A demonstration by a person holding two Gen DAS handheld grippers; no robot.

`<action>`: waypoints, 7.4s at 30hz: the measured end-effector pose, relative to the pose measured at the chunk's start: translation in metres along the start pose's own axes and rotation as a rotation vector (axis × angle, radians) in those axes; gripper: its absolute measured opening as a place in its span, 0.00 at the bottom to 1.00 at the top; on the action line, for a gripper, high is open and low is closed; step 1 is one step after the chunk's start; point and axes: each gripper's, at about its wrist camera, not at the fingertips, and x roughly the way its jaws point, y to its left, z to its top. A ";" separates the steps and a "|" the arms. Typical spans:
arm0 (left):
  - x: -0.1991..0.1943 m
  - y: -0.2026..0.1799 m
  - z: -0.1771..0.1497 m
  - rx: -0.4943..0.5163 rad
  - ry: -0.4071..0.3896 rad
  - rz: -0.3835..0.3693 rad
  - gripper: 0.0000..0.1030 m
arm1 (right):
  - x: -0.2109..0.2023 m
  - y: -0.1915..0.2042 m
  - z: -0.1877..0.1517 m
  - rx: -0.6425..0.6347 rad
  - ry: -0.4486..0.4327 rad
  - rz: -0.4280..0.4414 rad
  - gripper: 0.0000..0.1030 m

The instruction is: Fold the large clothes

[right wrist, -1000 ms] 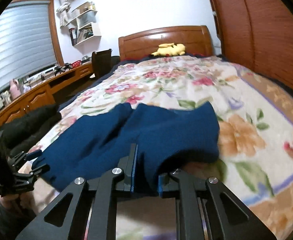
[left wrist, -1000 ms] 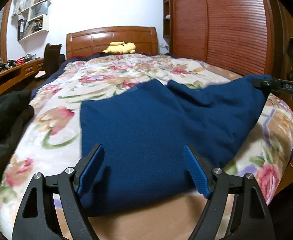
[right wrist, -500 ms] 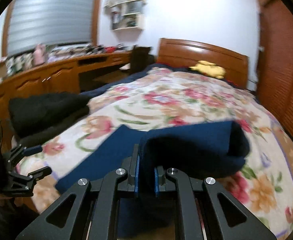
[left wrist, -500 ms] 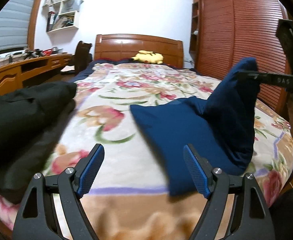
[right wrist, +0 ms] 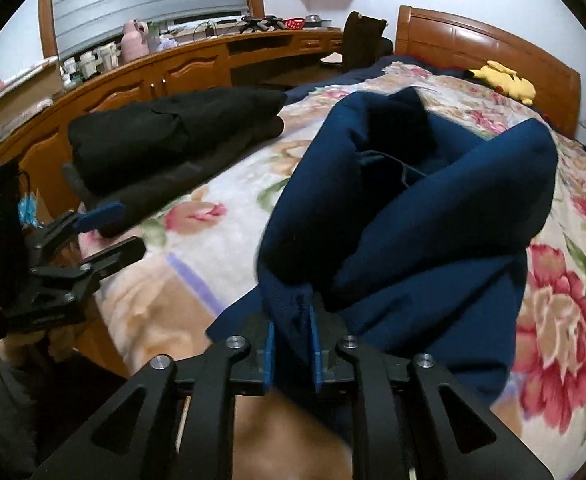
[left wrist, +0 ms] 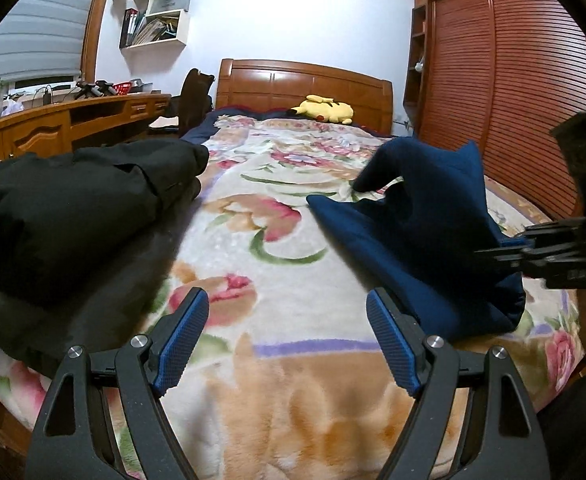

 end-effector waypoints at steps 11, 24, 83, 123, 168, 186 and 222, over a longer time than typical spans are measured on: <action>-0.001 -0.025 0.004 0.049 -0.017 -0.037 0.79 | -0.065 -0.022 -0.002 -0.070 -0.169 -0.173 0.54; 0.032 -0.070 0.064 0.059 0.004 -0.142 0.79 | -0.013 -0.103 -0.042 0.077 -0.118 -0.194 0.54; 0.149 -0.086 0.079 0.106 0.436 -0.235 0.16 | 0.003 -0.109 -0.085 0.107 -0.206 -0.026 0.54; 0.040 -0.061 -0.012 0.077 0.245 -0.090 0.50 | 0.120 -0.231 0.069 0.258 -0.013 -0.159 0.68; -0.074 0.121 0.145 0.038 -0.153 0.091 0.05 | 0.060 -0.072 0.224 -0.032 -0.338 -0.138 0.10; -0.084 0.258 0.054 -0.127 -0.030 0.346 0.05 | 0.231 0.047 0.222 -0.136 -0.253 0.045 0.12; -0.051 0.041 0.077 0.063 -0.017 0.196 0.92 | 0.017 0.013 0.052 -0.086 -0.282 -0.014 0.79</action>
